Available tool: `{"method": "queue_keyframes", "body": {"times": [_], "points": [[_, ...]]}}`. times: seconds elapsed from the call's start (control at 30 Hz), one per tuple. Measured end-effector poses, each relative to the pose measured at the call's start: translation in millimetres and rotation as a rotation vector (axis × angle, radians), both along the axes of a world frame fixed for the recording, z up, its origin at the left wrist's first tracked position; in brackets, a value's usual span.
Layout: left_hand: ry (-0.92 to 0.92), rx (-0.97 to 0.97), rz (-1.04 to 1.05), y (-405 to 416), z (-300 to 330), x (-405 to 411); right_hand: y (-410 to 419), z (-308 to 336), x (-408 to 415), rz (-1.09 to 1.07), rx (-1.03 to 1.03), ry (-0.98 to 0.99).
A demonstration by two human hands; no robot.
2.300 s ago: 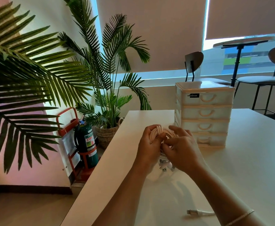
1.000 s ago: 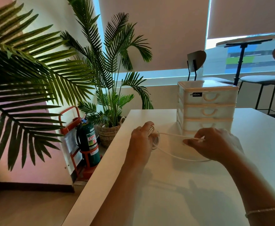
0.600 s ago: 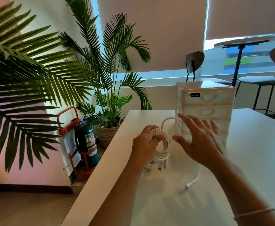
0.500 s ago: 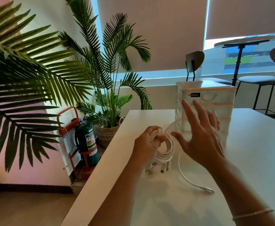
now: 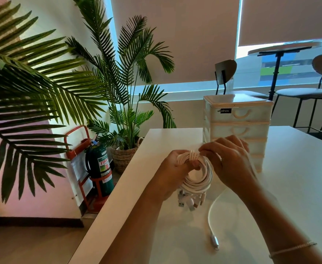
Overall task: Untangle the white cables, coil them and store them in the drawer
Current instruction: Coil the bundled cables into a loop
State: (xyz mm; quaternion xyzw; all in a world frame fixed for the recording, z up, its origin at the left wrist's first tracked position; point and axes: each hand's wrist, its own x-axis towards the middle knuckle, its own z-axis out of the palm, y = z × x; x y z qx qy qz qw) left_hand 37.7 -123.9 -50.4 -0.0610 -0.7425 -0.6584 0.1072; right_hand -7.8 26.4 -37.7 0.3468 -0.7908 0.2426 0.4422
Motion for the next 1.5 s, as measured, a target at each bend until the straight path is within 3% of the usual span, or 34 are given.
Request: {"method": "queue_keyframes", "body": {"times": [0.27, 0.4, 0.5, 0.8, 1.03, 1.13, 1.27, 1.4, 1.5], "points": [[0.01, 0.047, -0.021, 2.1, -1.5, -0.3, -5.2, 0.5, 4.4, 0.069, -0.179, -0.358], [0.058, 0.086, -0.038, 4.4, -1.7, 0.2, -5.5, 4.0, 6.9, 0.351, -0.443, -0.765], [0.074, 0.086, -0.051, 5.6, -1.9, 1.0, -3.9, 4.0, 6.8, 0.419, -0.535, -0.948], [0.131, 0.165, -0.087, 11.1, -0.9, 3.4, 1.3, 2.2, 9.5, 0.493, -0.524, -1.189], [0.182, 0.117, -0.048, 12.7, -7.6, -0.2, 5.7, 4.0, 9.2, 0.503, -0.496, -1.341], [0.172, 0.156, 0.027, 13.3, -7.3, -4.1, 1.6, 1.3, 9.2, 0.413, -0.474, -1.276], [0.126, 0.133, 0.195, 7.8, -7.9, -9.9, -4.7, 2.6, 8.3, 0.213, -0.505, -0.911], [0.08, 0.068, 0.348, 5.4, -13.7, -12.8, -14.8, -0.3, 21.0, 0.135, -0.208, -0.499], [0.045, 0.07, 0.426, 3.1, -14.0, -14.2, -27.1, -9.1, 28.7, -0.039, -0.001, -0.445]]}}
